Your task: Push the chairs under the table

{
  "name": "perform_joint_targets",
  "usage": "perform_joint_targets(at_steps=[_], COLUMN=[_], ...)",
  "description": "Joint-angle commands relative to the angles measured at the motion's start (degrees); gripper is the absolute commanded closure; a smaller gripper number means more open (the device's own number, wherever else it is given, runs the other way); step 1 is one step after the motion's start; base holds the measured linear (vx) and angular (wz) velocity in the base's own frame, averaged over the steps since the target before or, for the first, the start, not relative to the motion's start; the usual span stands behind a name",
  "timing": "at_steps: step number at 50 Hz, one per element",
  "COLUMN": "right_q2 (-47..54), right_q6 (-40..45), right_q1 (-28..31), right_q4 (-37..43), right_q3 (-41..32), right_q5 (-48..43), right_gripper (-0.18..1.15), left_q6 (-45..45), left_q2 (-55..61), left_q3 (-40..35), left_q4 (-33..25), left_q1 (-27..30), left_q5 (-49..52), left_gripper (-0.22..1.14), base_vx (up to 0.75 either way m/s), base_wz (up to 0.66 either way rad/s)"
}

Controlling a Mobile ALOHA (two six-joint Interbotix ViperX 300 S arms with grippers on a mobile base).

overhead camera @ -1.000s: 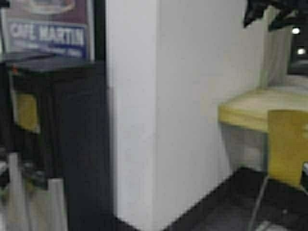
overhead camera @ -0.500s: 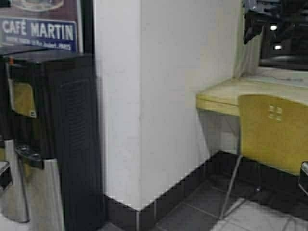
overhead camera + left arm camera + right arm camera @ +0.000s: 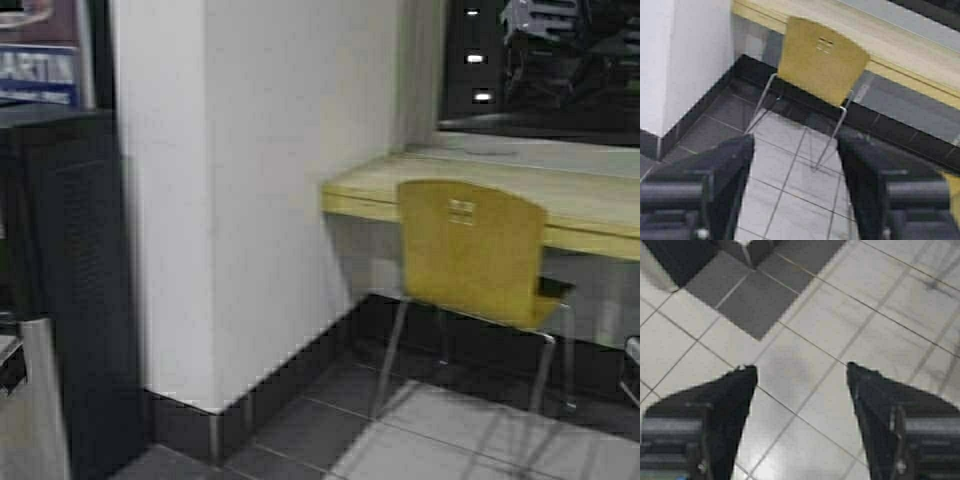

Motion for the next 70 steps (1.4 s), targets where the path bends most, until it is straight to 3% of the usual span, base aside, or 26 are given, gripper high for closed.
perform_joint_targets(at_steps=[1,59,70], right_q2=[-1.14,-1.23,-0.09], right_q6=[-0.09,1.41,2.02], right_q1=[0.26,0.26,0.26], right_q4=[0.53,4.04,5.19], right_q3=[-1.67,-2.46,-2.11], right_q5=[0.18,2.29,3.25], right_gripper=[0.06,0.06,0.06], left_q6=[0.18,-0.26,-4.66], left_q2=[0.53,-0.35,-0.35], left_q3=[-0.44,0.7,0.88], left_q4=[0.44,1.58,-2.9], left_q1=[-0.18,-0.18,-0.18], left_q5=[-1.41,-3.34,-3.25], left_gripper=[0.04,0.04,0.04], base_vx=[-0.27,-0.12,0.0], base_wz=[-0.32,-0.43,-0.22])
